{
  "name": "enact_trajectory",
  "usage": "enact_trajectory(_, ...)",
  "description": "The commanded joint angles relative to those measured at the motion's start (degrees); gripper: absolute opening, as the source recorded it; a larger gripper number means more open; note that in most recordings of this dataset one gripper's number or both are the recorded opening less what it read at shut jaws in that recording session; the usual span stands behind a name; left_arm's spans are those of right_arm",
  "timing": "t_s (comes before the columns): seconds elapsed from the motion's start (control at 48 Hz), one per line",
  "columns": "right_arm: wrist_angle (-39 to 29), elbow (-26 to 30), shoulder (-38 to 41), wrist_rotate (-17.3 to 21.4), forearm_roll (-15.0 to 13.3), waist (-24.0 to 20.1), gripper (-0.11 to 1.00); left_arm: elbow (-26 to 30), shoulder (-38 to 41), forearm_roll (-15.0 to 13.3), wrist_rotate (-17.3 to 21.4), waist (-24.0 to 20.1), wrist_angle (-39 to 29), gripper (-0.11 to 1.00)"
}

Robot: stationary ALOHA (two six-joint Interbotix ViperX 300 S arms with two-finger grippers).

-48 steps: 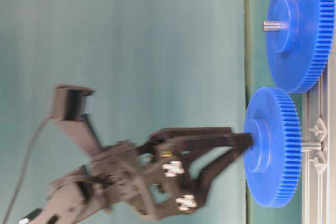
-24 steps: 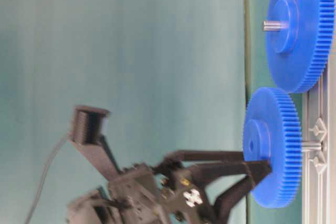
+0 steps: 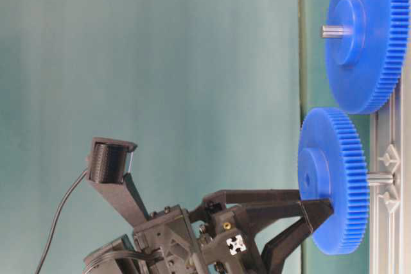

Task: Insert the small gear onto the shaft.
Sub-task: 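Lower the small gear down onto the shaft with the left gripper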

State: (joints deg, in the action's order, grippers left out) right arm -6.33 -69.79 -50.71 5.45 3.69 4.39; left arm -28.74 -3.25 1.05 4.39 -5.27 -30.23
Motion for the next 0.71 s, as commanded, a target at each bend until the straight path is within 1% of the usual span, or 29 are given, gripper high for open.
enact_trajectory(0.0, 0.44, 1.05, 0.18, 0.44, 0.0, 0.18, 0.2, 2.55, -0.97, 0.18, -0.44, 0.09, 0.26, 0.89)
enact_trajectory(0.167, 0.44, 1.05, 0.18, 0.53, 0.0, 0.18, 0.2, 5.54, -0.97, 0.18, -1.49, 1.49, 0.18, 0.89)
enact_trajectory(0.271, 0.53, 1.05, 0.18, 0.44, 0.0, 0.18, 0.2, 7.56, -1.05, 0.18, -1.23, 2.46, 0.09, 0.89)
enact_trajectory(0.437, 0.53, 1.05, 0.18, 0.44, 0.09, 0.18, 0.2, 7.03, -1.23, 0.26, -1.14, 1.49, 0.18, 0.86)
enact_trajectory(0.5, 0.53, 1.05, 0.18, 0.44, 0.0, 0.18, 0.2, 6.15, -1.23, 0.18, -1.14, 1.32, 0.35, 0.83)
enact_trajectory(0.562, 0.53, 1.14, 0.18, 0.44, 0.09, 0.18, 0.2, 5.19, -1.14, 0.18, -0.88, 1.23, 0.62, 0.76)
enact_trajectory(0.687, 0.53, 1.05, 0.18, 0.44, 0.09, 0.26, 0.2, 3.16, -0.62, 0.26, -0.53, 0.88, 1.76, 0.56)
